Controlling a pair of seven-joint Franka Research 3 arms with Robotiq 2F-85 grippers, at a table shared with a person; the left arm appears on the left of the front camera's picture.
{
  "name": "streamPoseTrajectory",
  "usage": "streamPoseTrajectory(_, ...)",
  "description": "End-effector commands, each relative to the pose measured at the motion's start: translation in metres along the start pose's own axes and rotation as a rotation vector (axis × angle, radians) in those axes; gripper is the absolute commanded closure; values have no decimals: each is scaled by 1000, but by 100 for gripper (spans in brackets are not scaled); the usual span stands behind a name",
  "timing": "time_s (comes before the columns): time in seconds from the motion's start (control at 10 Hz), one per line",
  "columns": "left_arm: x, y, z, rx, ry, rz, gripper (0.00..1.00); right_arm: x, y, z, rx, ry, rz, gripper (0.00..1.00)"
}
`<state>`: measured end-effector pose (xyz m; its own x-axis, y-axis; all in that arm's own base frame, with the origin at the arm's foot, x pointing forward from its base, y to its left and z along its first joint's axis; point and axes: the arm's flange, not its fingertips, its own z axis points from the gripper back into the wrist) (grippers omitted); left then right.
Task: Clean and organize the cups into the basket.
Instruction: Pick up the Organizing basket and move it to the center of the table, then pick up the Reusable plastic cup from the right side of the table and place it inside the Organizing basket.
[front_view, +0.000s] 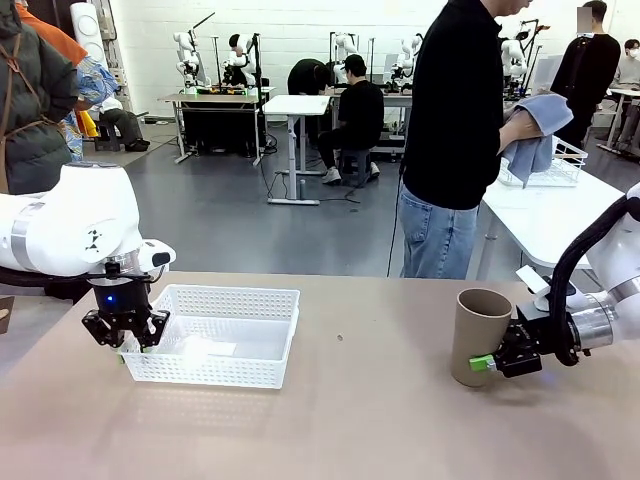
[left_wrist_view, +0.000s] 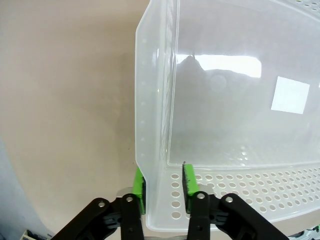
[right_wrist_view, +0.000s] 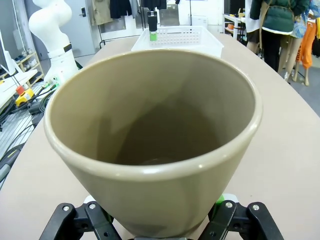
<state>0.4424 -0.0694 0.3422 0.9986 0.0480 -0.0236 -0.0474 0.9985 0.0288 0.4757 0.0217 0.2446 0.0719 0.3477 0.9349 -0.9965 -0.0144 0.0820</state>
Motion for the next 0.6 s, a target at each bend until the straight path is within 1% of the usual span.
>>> streamPoseTrajectory(0.0,-1,-1,0,3,9,-26,100,-4,-3,3,15,18,3,78)
streamPoseTrajectory(0.1,-1,-1,-1,1,14,-29,100,-4,-2,3,17,18,4,78)
streamPoseTrajectory(0.2,0,-1,-3,2,18,-32,100,-4,-2,3,17,19,2,100)
streamPoseTrajectory(0.3,0,-1,-3,2,20,-33,100,-4,-2,3,17,19,0,78)
streamPoseTrajectory(0.4,0,-1,-4,2,21,-34,100,-4,-2,3,19,21,1,100)
streamPoseTrajectory(0.5,0,-1,-4,2,22,-32,100,-4,-1,3,19,24,1,100)
